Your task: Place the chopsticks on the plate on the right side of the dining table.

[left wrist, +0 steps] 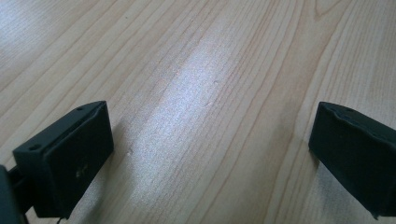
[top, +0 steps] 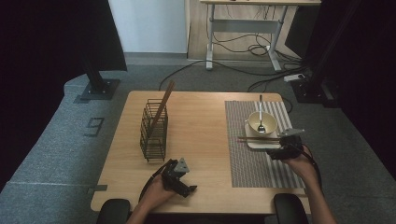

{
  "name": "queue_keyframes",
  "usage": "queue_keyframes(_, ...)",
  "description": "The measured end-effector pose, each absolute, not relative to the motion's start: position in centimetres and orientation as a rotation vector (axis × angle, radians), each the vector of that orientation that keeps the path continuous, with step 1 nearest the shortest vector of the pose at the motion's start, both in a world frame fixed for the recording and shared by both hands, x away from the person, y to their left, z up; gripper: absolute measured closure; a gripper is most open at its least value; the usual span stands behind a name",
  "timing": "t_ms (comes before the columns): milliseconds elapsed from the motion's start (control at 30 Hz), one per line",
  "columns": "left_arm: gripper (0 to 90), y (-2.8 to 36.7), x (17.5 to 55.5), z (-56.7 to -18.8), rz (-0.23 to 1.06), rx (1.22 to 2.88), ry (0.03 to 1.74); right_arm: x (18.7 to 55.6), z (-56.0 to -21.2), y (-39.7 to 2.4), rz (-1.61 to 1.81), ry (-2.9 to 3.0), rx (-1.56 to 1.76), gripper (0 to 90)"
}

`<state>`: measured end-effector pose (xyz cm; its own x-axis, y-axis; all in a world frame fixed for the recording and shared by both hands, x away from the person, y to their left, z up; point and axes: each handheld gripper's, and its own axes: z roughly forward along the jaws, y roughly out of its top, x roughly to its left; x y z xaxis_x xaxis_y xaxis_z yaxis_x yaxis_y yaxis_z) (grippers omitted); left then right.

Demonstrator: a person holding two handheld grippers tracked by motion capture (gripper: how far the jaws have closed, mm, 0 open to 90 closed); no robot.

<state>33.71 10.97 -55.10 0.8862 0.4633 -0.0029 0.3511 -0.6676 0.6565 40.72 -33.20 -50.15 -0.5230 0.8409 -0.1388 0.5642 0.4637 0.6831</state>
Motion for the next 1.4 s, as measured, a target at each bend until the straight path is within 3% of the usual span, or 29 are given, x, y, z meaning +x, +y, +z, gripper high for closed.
queue_keyframes(600, 0.0, 11.0, 33.7, -55.1, 0.214, 2.369, 0.582, 42.3, -54.3, -27.4, 1.059, 2.324, 1.232, 0.0)
queue_keyframes(1067, 0.0, 11.0, 33.7, -55.1, 0.214, 2.367, 0.583, 43.4, -55.3, -27.6, 1.052, 2.298, 1.242, 0.8)
queue_keyframes(1400, 0.0, 11.0, 33.7, -55.1, 0.213, 2.369, 0.581, 42.3, -54.6, -29.0, 1.022, 2.246, 1.257, 1.0)
